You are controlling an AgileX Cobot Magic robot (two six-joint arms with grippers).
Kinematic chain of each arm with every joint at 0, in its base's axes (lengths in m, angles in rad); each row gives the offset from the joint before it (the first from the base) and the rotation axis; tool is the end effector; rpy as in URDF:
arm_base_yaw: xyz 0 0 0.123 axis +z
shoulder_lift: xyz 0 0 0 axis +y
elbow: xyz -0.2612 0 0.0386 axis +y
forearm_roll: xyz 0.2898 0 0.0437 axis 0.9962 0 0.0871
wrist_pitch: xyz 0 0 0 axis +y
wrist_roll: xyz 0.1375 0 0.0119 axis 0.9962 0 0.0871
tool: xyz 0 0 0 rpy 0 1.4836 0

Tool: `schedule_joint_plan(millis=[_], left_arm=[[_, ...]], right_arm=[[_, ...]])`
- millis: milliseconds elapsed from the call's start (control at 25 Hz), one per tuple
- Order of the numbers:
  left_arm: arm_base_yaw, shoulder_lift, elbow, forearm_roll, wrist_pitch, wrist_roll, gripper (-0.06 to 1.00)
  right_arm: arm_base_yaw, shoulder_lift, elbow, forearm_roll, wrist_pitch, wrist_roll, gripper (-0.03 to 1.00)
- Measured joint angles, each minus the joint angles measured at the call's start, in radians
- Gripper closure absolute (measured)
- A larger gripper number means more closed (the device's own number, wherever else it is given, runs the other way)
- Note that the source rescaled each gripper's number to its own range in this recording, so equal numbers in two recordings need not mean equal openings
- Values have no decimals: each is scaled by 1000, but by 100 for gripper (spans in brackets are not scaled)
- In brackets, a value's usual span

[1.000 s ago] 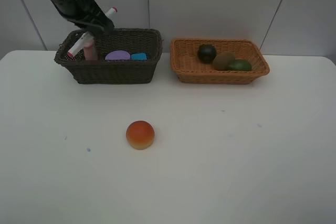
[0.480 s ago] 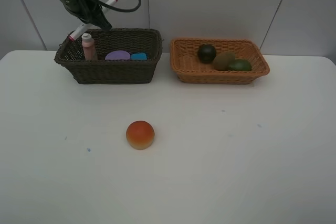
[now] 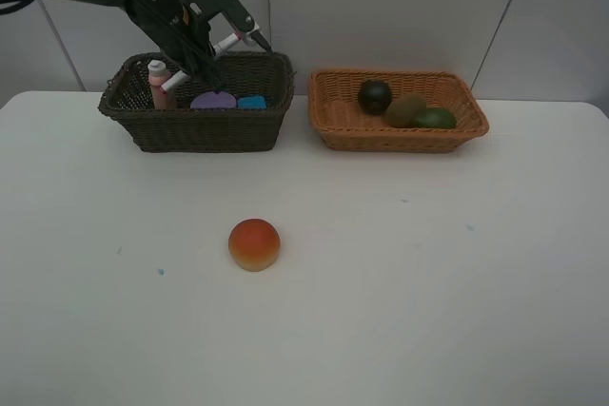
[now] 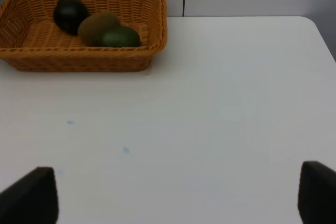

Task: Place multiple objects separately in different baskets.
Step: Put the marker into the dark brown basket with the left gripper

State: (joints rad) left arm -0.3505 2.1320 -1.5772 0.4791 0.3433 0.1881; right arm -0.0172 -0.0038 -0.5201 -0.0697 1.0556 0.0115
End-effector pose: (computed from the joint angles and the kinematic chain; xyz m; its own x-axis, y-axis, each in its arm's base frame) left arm 0.5130 -0.1647 0.1126 -0.3848 0.7714 -0.5068 0.5821 0.6290 0.5154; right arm 0.0920 -0.0100 0.2842 -0.4305 -0.0154 -0.9024 0.0621 0.9970 -0.0467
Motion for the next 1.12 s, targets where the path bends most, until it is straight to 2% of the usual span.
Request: schedule_joint_plan(millis=[880, 960, 1080, 1120], left_arm=[[0, 47, -21, 10, -3, 33, 91], [0, 47, -21, 10, -3, 44, 75], [0, 47, -21, 10, -5, 69, 26], [0, 47, -21, 10, -5, 74, 15]], right_arm=[[0, 0, 0, 0, 0, 0, -3], [0, 0, 0, 0, 0, 0, -3], [0, 0, 0, 0, 0, 0, -3], [0, 0, 0, 0, 0, 0, -3]])
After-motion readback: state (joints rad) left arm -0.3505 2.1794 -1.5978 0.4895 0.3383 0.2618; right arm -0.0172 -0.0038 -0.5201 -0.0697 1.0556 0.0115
